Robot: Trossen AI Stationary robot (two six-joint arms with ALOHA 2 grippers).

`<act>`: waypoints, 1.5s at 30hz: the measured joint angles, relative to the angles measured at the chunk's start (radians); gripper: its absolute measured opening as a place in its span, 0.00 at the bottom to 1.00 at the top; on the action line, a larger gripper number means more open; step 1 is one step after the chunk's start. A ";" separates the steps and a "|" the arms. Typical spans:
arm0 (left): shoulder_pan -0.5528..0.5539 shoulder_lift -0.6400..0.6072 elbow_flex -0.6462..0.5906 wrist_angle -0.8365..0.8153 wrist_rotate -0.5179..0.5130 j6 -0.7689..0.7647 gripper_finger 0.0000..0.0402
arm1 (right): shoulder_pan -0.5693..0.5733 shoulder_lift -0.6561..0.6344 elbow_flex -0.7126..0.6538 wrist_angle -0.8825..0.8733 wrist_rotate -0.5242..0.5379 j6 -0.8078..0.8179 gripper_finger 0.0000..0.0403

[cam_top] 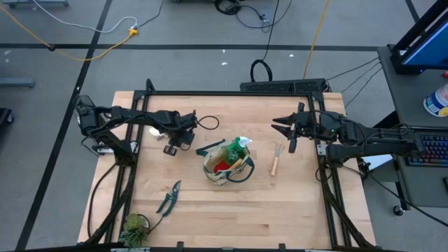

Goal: Pick & Place Garden tools in Gardening bag
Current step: Put the trowel into the gardening bag

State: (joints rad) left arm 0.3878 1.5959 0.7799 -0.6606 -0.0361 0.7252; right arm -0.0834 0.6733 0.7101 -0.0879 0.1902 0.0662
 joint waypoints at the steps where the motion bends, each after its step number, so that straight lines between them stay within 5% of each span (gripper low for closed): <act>1: 0.000 0.000 0.000 0.000 -0.001 -0.009 0.16 | 0.000 0.000 0.000 0.000 0.000 0.000 0.24; 7: -0.001 0.000 0.000 0.002 -0.020 -0.058 0.16 | 0.000 0.000 0.000 0.000 0.000 -0.001 0.24; 14: -0.008 -0.070 0.015 -0.025 -0.203 -0.078 0.16 | 0.000 0.000 0.000 0.000 0.000 -0.001 0.24; 28: -0.020 -0.245 0.344 -0.144 -0.374 -0.201 0.16 | 0.000 0.000 0.000 0.001 0.000 -0.002 0.24; 32: -0.019 -0.249 0.443 -0.141 -0.536 -0.216 0.16 | 0.000 0.000 0.000 0.001 -0.003 -0.001 0.24; 37: -0.003 -0.251 0.519 -0.009 -0.757 -0.214 0.16 | 0.000 0.000 0.000 0.001 -0.003 -0.003 0.24; 45: 0.062 -0.257 0.538 0.344 -0.779 -0.293 0.16 | 0.000 0.000 0.000 0.001 -0.004 -0.019 0.24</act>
State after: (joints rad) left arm 0.4501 1.3388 1.3182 -0.3163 -0.8149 0.4324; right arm -0.0837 0.6735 0.7101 -0.0872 0.1864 0.0473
